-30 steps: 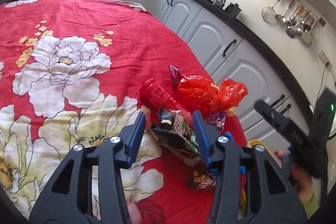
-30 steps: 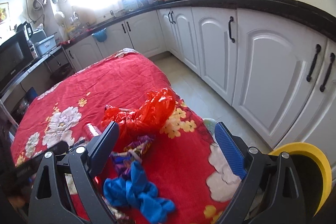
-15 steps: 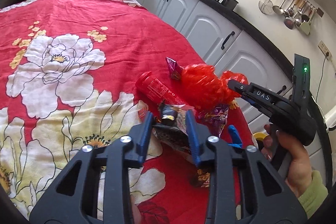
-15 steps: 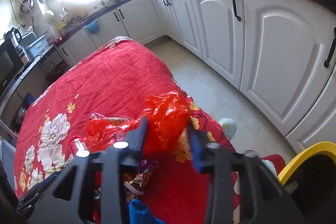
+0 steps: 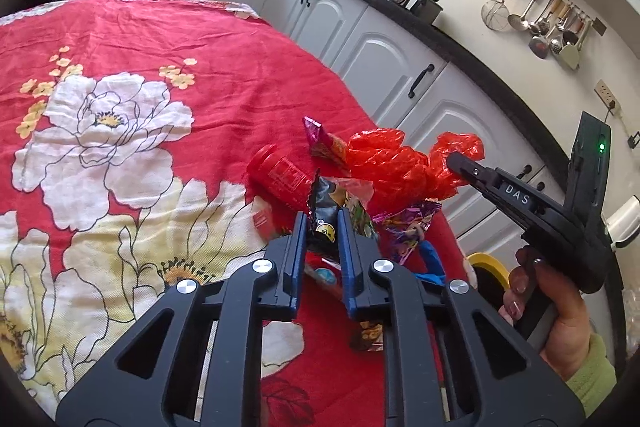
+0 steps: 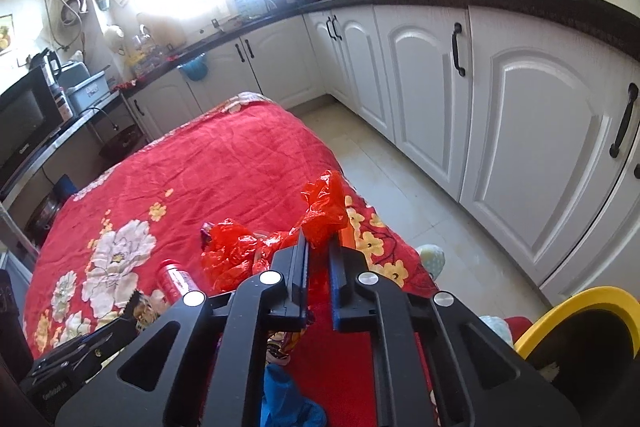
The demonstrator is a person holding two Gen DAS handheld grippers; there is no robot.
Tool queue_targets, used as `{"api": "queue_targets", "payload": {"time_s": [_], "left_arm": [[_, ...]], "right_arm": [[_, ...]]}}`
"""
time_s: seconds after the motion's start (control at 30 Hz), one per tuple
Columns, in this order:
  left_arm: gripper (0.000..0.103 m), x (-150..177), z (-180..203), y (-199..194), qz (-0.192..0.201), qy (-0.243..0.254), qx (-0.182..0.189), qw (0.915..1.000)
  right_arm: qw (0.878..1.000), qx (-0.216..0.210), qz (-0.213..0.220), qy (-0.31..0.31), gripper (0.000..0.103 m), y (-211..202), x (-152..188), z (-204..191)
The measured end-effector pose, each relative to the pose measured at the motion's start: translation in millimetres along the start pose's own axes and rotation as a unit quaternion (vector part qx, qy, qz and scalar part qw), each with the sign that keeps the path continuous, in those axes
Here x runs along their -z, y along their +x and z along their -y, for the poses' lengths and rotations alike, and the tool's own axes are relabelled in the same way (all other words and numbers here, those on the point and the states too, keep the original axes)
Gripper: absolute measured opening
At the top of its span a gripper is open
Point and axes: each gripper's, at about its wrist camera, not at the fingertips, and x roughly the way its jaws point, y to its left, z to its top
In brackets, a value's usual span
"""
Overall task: Collect trash
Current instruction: 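Grasp the green snack wrapper with the left tool while the right tool grasps the red plastic bag, then carry the snack wrapper and red bag with both tools over the yellow bin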
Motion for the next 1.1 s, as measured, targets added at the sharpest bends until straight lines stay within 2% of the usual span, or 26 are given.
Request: {"api": "queue_targets", "payload": {"time_s": [0.33, 0.63, 1.1], "left_arm": [[0.008, -11, 3, -22, 0.029, 0.001, 0.008, 0.9996], [0.008, -14, 15, -37, 0.045, 0.014, 0.019, 0.9987], [0.008, -1, 53, -50, 0.049, 0.056, 0.051, 0.9959]], "right_arm": [[0.998, -0.020, 0.053, -0.040, 0.007, -35, -11, -20], [0.995, -0.032, 0.079, -0.044, 0.007, -68, -13, -24], [0.993, 0.000, 0.115, -0.030, 0.007, -132, 6, 5]]}}
